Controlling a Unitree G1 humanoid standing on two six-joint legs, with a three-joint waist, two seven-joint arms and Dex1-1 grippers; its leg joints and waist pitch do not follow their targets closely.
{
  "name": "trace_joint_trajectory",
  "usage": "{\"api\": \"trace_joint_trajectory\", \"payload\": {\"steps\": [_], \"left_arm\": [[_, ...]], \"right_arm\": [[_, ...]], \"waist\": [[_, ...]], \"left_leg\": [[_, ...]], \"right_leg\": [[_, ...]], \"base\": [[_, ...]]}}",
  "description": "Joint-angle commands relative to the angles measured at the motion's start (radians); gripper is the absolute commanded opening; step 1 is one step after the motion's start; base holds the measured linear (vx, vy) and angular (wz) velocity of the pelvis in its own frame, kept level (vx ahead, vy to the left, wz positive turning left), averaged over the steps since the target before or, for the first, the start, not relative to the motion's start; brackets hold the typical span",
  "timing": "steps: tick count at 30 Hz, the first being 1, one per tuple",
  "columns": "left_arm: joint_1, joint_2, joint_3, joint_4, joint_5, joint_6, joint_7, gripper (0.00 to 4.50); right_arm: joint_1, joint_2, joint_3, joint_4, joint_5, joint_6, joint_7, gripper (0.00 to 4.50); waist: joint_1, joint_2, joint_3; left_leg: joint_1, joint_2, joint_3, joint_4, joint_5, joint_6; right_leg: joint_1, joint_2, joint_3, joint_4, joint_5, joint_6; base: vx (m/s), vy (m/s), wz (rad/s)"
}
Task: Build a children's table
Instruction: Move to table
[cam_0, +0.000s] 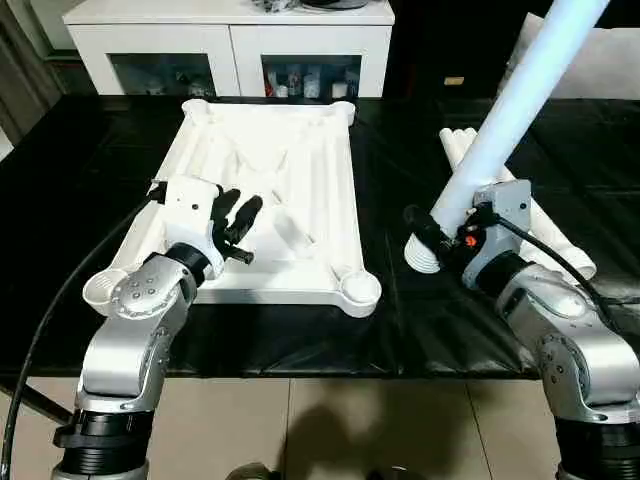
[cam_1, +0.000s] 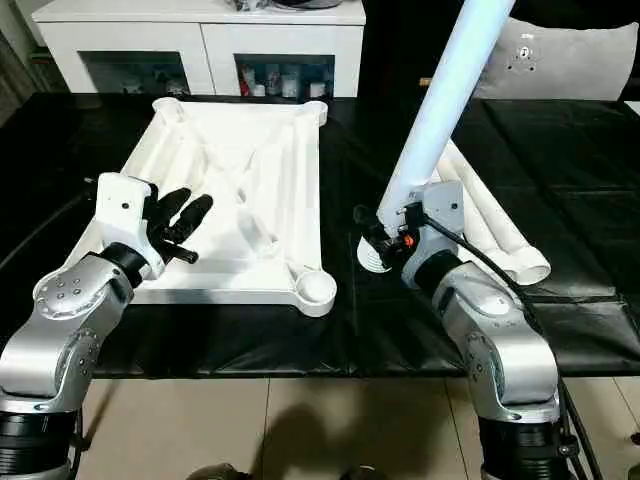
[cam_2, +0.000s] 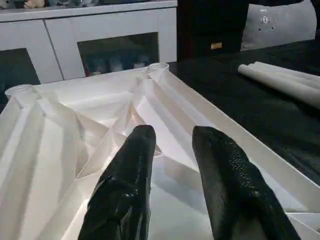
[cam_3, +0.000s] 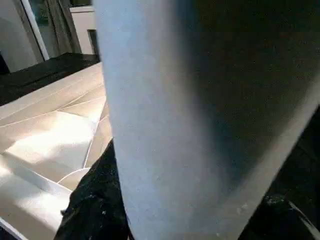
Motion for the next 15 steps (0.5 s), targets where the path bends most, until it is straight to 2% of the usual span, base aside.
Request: {"api": "trace_joint_trajectory", "payload": {"steps": [1,2,3,4,5,6,7,8,9,10,11,12,13,14,15], "left_arm": [[0.001,0.002,0.001,-0.027,-0.004,0.013,0.002,1.53],[0.003,0.003,0.000,-0.028,-0.005,0.014,0.001,1.53],[0.003,0.003,0.000,-0.029,-0.006,0.014,0.001,1.53],[0.004,0.003,-0.001,-0.030,-0.006,0.015,0.001,1.53],[0.005,0.004,-0.002,-0.031,-0.008,0.016,0.000,1.53],[0.006,0.004,-0.002,-0.032,-0.009,0.016,-0.001,1.53],[0.007,0.004,-0.002,-0.032,-0.010,0.017,-0.001,1.53],[0.007,0.004,-0.003,-0.033,-0.010,0.017,-0.001,1.53],[0.006,0.003,-0.002,-0.033,-0.014,0.018,-0.003,1.53],[0.005,0.002,-0.001,-0.033,-0.016,0.019,-0.003,1.53],[0.006,0.002,-0.001,-0.035,-0.017,0.020,-0.003,1.53],[0.008,0.003,-0.001,-0.037,-0.017,0.020,-0.003,1.53],[0.009,0.004,-0.001,-0.039,-0.017,0.020,-0.003,1.53],[0.009,0.004,-0.001,-0.039,-0.017,0.020,-0.003,1.53],[0.008,0.004,-0.001,-0.039,-0.017,0.020,-0.004,1.53]], "right_arm": [[0.005,-0.007,0.011,-0.042,0.001,0.016,-0.008,1.91],[0.006,-0.011,0.014,-0.045,-0.002,0.017,-0.006,1.91],[0.007,-0.013,0.017,-0.046,-0.004,0.018,-0.004,1.91],[0.008,-0.018,0.022,-0.049,-0.007,0.020,-0.001,1.91],[0.013,-0.021,0.028,-0.054,-0.012,0.014,0.004,1.91],[0.015,-0.022,0.030,-0.056,-0.014,0.011,0.004,1.91],[0.017,-0.019,0.030,-0.057,-0.012,0.012,0.004,1.91],[0.017,-0.018,0.030,-0.057,-0.010,0.013,0.004,1.91],[0.017,-0.017,0.029,-0.056,-0.006,0.014,0.006,1.91],[0.017,-0.015,0.027,-0.056,-0.001,0.016,0.006,1.91],[0.018,-0.013,0.026,-0.058,0.003,0.019,0.005,1.91],[0.021,-0.011,0.025,-0.061,0.007,0.022,0.003,1.91],[0.022,-0.010,0.025,-0.062,0.008,0.024,0.001,1.91],[0.022,-0.010,0.025,-0.062,0.008,0.024,0.001,1.91],[0.023,-0.011,0.024,-0.063,0.009,0.025,0.001,1.91]], "waist": [[0.012,-0.020,-0.050],[0.004,-0.004,-0.054],[-0.002,-0.003,-0.052],[-0.004,0.002,-0.050],[-0.005,0.009,-0.043],[-0.008,0.009,-0.043],[-0.024,0.019,-0.049],[-0.024,0.026,-0.046],[-0.026,0.028,-0.045],[-0.028,0.026,-0.047],[-0.025,0.018,-0.055],[-0.019,0.015,-0.060],[-0.009,0.005,-0.069],[-0.002,0.006,-0.074],[0.000,0.005,-0.077]], "left_leg": [[-0.044,0.056,-0.074,-0.107,-0.232,0.088],[-0.026,0.051,-0.088,-0.102,-0.292,0.131],[-0.025,0.044,-0.092,-0.095,-0.310,0.143],[-0.029,0.042,-0.093,-0.088,-0.322,0.143],[-0.029,0.038,-0.092,-0.076,-0.333,0.120],[-0.033,0.036,-0.093,-0.077,-0.319,0.119],[0.057,0.085,-0.081,-0.091,-0.375,0.058],[0.058,0.099,-0.085,-0.108,-0.391,0.045],[0.087,0.117,-0.089,-0.126,-0.474,0.022],[0.088,0.111,-0.086,-0.132,-0.500,0.015],[0.062,0.090,-0.069,-0.130,-0.428,0.033],[0.044,0.077,-0.056,-0.126,-0.369,0.050],[0.011,0.055,-0.035,-0.109,-0.232,0.089],[0.006,0.049,-0.029,-0.100,-0.170,0.106],[0.000,0.044,-0.027,-0.091,-0.091,0.133]], "right_leg": [[0.095,-0.111,0.009,-0.066,-0.386,-0.162],[0.088,-0.121,-0.014,-0.084,-0.470,-0.151],[0.092,-0.128,-0.022,-0.093,-0.518,-0.149],[0.105,-0.137,-0.032,-0.103,-0.576,-0.145],[0.129,-0.150,-0.060,-0.134,-0.699,-0.117],[0.138,-0.149,-0.068,-0.138,-0.690,-0.113],[0.087,-0.098,-0.052,-0.133,-0.581,-0.133],[0.088,-0.080,-0.051,-0.118,-0.498,-0.147],[0.072,-0.070,-0.050,-0.095,-0.375,-0.172],[0.080,-0.074,-0.045,-0.080,-0.286,-0.203],[0.115,-0.085,-0.036,-0.081,-0.225,-0.227],[0.137,-0.091,-0.030,-0.088,-0.214,-0.231],[0.170,-0.103,-0.019,-0.096,-0.213,-0.228],[0.179,-0.109,-0.016,-0.101,-0.222,-0.225],[0.182,-0.103,-0.016,-0.099,-0.225,-0.221]], "base": [[0.000,0.000,0.00],[-0.007,-0.011,0.33],[-0.007,-0.011,0.33],[0.024,-0.020,0.57],[0.036,-0.031,0.59],[0.036,-0.031,0.59],[0.070,-0.029,0.46],[0.071,-0.010,0.23],[0.071,-0.010,0.23],[0.071,0.008,0.10],[0.089,0.016,-0.04],[0.089,0.016,-0.04],[0.055,0.017,-0.11],[0.059,0.008,-0.05],[0.059,0.008,-0.05]]}}
